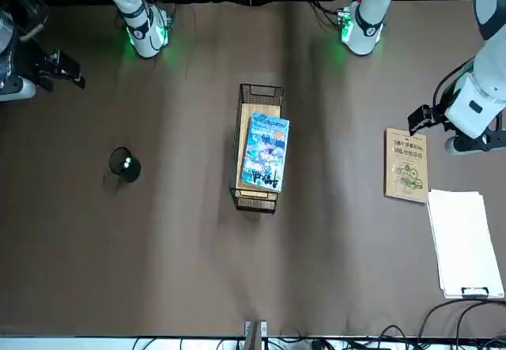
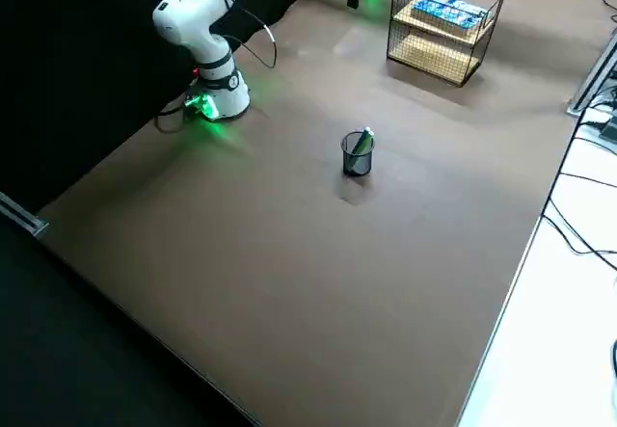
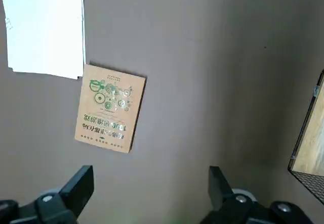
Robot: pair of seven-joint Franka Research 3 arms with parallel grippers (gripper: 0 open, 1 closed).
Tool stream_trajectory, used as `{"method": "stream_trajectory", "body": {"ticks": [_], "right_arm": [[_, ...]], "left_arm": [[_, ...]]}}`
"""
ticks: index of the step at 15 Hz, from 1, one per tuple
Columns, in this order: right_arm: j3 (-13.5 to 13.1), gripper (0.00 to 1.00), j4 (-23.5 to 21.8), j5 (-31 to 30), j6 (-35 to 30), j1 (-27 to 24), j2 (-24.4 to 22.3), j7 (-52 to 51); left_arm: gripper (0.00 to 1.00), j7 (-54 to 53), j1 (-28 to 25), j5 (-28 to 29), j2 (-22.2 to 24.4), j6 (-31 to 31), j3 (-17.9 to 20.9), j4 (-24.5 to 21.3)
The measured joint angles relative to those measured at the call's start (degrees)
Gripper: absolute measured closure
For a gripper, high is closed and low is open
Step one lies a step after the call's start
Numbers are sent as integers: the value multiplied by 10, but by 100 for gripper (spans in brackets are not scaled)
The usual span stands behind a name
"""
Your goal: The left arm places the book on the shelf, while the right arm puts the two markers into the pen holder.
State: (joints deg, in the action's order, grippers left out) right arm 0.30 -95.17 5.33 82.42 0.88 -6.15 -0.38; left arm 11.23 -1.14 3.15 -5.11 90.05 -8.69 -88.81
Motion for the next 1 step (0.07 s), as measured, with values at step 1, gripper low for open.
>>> {"method": "stream_trajectory", "body": {"ticks": [1], "right_arm": [[0, 0, 0, -1, 0, 0, 0, 0]], "left_arm": [[0, 0, 0, 0, 0, 0, 0, 0]]}}
